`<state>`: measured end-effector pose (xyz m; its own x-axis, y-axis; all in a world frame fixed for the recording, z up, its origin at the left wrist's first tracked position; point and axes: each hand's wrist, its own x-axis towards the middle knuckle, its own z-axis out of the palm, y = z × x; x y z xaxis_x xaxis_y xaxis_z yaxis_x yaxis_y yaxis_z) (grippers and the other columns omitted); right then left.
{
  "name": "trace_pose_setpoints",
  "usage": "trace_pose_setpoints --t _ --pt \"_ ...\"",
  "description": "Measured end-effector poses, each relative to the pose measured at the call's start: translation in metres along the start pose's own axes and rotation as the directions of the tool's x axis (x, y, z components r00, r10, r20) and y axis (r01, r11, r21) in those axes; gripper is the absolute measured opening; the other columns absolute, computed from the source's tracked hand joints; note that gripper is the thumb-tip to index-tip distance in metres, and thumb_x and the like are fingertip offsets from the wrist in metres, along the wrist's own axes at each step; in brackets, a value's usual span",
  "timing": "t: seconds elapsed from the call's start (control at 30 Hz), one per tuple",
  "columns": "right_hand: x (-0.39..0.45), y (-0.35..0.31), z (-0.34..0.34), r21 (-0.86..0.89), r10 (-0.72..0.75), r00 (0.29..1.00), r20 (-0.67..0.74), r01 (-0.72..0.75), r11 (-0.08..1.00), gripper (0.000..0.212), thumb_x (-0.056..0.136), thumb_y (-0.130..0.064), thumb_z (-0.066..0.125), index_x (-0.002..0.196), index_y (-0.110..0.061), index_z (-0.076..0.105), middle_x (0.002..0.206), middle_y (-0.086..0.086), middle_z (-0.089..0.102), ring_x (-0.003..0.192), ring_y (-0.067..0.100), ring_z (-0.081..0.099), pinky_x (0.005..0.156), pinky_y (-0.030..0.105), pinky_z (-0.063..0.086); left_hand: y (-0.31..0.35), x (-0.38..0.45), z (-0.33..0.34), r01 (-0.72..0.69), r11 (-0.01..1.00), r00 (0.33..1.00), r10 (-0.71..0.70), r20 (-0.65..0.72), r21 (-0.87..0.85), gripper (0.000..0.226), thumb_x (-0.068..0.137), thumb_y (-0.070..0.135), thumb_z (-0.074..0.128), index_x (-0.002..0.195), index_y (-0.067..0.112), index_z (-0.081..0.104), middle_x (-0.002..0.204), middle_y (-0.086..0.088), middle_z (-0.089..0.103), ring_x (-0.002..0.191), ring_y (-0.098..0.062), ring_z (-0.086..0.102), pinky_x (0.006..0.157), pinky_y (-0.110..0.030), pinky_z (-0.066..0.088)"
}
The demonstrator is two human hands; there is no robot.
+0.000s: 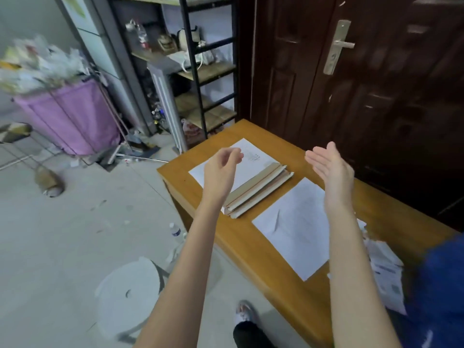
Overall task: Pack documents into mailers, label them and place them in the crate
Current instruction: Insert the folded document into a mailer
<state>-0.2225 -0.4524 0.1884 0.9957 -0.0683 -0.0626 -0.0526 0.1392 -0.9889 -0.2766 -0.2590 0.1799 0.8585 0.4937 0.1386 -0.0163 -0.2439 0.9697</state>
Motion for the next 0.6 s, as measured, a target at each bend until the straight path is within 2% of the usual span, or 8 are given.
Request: trace_pose_setpoints --t 0.2,0.4,0.5,0.6 --pt "0.068 0.045 0.046 -0.057 0.017 0.999 -0.048 -0.019 0.998 0.041 0.099 -0.037 0.044 0.119 -0.008 0.064 0.109 0.002 0.071 0.101 0.009 0.067 0.096 0.024 0.049 -0.043 0.087 0.002 0.027 0.999 0.999 -0.026 -0.021 0.039 0.024 0.096 0.029 0.052 0.105 0.013 0.067 0.096 0.006 0.070 0.095 -0.007 0.064 0.084 -0.023 0.052" --pt "0.131 0.078 0.072 -0.055 0.101 0.991 -0.086 -0.106 0.993 0.037 0.098 -0.035 0.046 0.117 -0.008 0.064 0.112 0.004 0.069 0.100 0.006 0.066 0.094 0.022 0.047 -0.080 0.164 0.019 0.090 0.990 0.991 -0.099 0.086 0.106 0.028 0.097 0.028 0.050 0.107 0.008 0.066 0.100 0.001 0.071 0.094 -0.007 0.065 0.084 -0.024 0.052" --pt "0.148 0.087 0.080 -0.052 0.145 0.981 -0.128 -0.152 0.987 0.029 0.097 -0.034 0.050 0.108 -0.012 0.065 0.111 0.005 0.070 0.100 0.008 0.067 0.094 0.022 0.047 -0.095 0.193 0.024 0.125 0.983 0.982 -0.141 0.123 0.131 0.029 0.097 0.027 0.049 0.110 0.006 0.065 0.101 -0.001 0.070 0.094 -0.011 0.064 0.080 -0.020 0.051" --pt "0.162 0.098 0.088 -0.069 0.209 0.961 -0.180 -0.225 0.972 0.019 0.094 -0.038 0.053 0.095 -0.023 0.066 0.106 -0.001 0.071 0.100 0.008 0.066 0.101 0.030 0.045 -0.112 0.219 0.033 0.150 0.976 0.974 -0.173 0.144 0.155 0.027 0.097 0.025 0.049 0.109 0.006 0.065 0.101 -0.004 0.070 0.095 -0.015 0.064 0.071 -0.016 0.050"
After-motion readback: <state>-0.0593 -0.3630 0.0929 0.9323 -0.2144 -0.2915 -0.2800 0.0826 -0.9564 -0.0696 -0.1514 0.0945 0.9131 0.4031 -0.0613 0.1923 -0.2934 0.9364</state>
